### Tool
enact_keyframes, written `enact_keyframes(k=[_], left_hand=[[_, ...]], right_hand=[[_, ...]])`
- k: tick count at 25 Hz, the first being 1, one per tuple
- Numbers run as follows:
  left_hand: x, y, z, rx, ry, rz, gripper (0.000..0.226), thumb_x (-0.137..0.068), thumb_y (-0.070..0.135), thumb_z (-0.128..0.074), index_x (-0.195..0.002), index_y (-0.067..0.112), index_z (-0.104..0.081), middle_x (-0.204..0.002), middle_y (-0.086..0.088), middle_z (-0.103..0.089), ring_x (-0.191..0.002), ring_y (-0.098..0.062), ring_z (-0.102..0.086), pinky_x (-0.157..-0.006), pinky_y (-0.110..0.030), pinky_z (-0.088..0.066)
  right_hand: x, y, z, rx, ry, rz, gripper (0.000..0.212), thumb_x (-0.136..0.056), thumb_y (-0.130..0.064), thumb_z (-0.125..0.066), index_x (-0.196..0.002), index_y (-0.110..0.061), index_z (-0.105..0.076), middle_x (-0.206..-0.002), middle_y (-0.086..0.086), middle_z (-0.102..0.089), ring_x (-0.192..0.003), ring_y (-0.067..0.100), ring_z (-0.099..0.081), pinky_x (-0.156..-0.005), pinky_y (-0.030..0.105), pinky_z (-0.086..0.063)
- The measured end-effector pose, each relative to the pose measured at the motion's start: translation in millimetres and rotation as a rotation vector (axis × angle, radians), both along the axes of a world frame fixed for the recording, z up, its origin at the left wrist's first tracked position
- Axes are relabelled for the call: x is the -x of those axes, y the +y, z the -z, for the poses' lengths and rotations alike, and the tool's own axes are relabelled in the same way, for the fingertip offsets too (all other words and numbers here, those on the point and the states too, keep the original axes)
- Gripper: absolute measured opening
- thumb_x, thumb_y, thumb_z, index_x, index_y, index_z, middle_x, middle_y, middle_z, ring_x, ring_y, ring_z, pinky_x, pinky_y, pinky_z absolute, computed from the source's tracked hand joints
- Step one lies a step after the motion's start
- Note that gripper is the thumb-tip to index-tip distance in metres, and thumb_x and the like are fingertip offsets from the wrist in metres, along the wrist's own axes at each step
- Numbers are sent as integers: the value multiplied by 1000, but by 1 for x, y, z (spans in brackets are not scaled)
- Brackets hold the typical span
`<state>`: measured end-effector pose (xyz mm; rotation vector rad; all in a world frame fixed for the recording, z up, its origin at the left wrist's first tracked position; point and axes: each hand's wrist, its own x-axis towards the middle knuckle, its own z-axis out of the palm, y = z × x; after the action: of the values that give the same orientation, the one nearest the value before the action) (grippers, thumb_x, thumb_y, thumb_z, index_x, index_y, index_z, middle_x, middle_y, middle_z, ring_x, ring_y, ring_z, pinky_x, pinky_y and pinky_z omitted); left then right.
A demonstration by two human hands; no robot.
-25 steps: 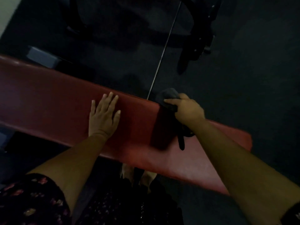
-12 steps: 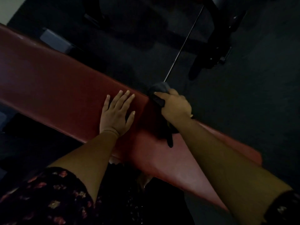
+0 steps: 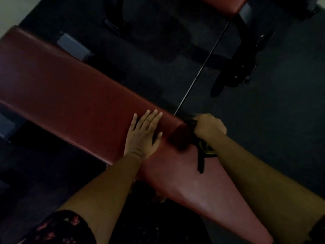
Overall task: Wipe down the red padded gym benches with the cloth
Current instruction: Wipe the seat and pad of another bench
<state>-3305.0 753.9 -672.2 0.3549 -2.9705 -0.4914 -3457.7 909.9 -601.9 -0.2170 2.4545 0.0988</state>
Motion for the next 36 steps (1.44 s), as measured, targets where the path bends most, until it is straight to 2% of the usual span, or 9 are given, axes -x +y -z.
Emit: enact_keyframes(k=[4, 7, 12, 14, 17, 22, 29, 34, 36], left_hand=[[6, -19, -9, 122, -17, 132, 72, -79, 42, -42, -148, 22, -33, -147, -2, -50, -133, -25, -46, -115, -52, -19], [11, -68, -15, 108, -40, -21, 63, -89, 39, -39, -148, 19, -41, -150, -2, -46, -137, -28, -43, -116, -54, -16], [-10, -152, -17, 57, -221, -185, 64, -96, 49, -24, -154, 22, -30, -160, -2, -29, -149, -25, -21, -120, -48, -7], [-25, -172, -12, 27, -280, -184, 66, -96, 54, -17, -156, 27, -18, -163, 2, -17, -151, -21, -8, -121, -45, -5], [-36, -181, -3, 25, -294, -130, 64, -98, 56, -15, -156, 28, -11, -164, 3, -12, -151, -22, -5, -122, -43, -4], [-36, -181, 1, 56, -246, -131, 62, -100, 53, -22, -155, 26, -20, -162, 2, -18, -150, -24, -14, -121, -43, -6], [-43, -200, -12, 31, -47, -87, 57, -98, 42, -37, -150, 21, -34, -156, -3, -36, -144, -25, -31, -120, -47, -10], [-41, -277, -19, 69, -121, -279, 61, -98, 46, -28, -154, 21, -27, -160, -2, -28, -149, -24, -21, -121, -46, -4], [-37, -307, -20, 78, -178, -328, 64, -98, 48, -23, -155, 21, -24, -162, -2, -23, -150, -24, -15, -120, -46, 1]], right_hand=[[-3, -81, 5, 253, -1, -128, 46, -93, -27, -52, -135, -46, -51, -139, 3, -48, -118, 33, -56, -94, 39, -50], [-4, -86, 2, 321, -22, -174, 59, -90, -15, -51, -137, -51, -46, -140, -1, -45, -116, 31, -54, -93, 41, -51], [-10, -45, 7, -24, 50, -36, 47, -93, -18, -46, -135, -35, -54, -131, 4, -50, -114, 34, -54, -89, 42, -50], [-8, -61, 6, -39, 45, -5, 41, -93, -21, -47, -130, -34, -58, -130, 6, -51, -113, 36, -55, -90, 42, -51], [-6, -124, 3, 142, -5, -27, 43, -93, -22, -50, -131, -40, -57, -137, 6, -47, -115, 36, -55, -90, 41, -51], [-13, -191, -5, 412, 14, -86, 51, -91, -14, -49, -131, -44, -55, -142, 1, -43, -115, 32, -55, -89, 39, -49], [1, -146, -9, 116, -72, 136, 48, -86, -16, -50, -124, -42, -63, -125, 9, -59, -105, 33, -62, -85, 35, -53], [-5, -266, -16, 396, -45, -182, 58, -89, -13, -52, -136, -47, -49, -145, 3, -41, -121, 31, -51, -95, 38, -45], [-12, -301, -19, 394, -8, -298, 58, -93, -14, -52, -139, -47, -44, -149, -1, -35, -123, 30, -46, -96, 41, -44]])
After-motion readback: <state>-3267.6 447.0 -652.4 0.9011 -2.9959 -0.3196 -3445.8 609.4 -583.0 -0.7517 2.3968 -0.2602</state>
